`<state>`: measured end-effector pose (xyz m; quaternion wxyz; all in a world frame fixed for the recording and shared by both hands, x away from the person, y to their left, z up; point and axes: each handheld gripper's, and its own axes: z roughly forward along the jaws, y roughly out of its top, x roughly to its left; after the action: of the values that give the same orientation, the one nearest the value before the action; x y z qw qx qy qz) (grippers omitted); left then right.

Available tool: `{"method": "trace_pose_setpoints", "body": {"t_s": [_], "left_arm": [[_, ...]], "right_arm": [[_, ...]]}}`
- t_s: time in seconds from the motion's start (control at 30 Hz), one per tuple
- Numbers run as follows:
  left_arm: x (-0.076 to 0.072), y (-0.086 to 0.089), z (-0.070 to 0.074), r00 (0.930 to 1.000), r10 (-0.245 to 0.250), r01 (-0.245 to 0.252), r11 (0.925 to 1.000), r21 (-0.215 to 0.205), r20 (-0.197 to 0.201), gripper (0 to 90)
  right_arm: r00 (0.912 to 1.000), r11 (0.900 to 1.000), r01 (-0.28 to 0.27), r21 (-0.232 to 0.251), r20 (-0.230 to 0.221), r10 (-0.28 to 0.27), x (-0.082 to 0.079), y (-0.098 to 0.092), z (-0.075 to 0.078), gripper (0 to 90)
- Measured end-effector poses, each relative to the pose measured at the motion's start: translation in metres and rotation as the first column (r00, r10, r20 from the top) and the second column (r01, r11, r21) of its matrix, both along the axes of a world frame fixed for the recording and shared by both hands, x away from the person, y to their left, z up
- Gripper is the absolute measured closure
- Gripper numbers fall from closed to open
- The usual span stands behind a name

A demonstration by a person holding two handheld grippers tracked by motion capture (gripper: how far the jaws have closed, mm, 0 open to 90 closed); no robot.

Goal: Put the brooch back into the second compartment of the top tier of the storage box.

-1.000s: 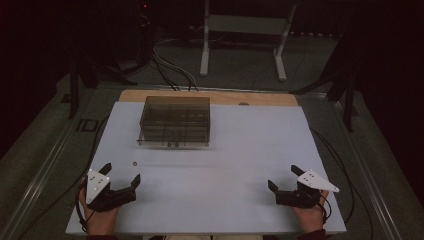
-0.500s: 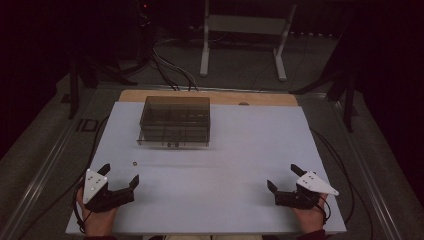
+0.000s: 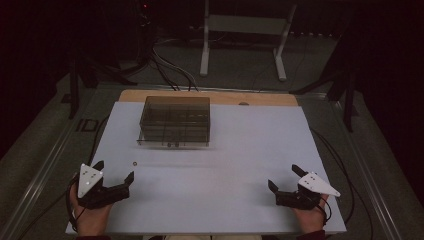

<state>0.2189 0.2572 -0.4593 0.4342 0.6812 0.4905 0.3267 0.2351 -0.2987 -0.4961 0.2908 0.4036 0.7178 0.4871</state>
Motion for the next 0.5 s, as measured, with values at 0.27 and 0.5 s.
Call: {"method": "trace_pose_setpoints", "body": {"t_s": [0.27,0.5], "left_arm": [[0.012,0.002,0.008,0.9974,0.002,0.000,0.9997,0.023,-0.072,1.3],[0.026,0.003,0.008,0.9908,-0.007,0.012,0.9993,0.036,-0.135,1.3]], "right_arm": [[1.0000,1.000,-0.004,-0.014,0.005,0.004,-0.001,0.002,0.000,0.0],[1.0000,1.000,-0.007,-0.028,0.002,0.007,-0.001,0.004,-0.001,0.0]]}}
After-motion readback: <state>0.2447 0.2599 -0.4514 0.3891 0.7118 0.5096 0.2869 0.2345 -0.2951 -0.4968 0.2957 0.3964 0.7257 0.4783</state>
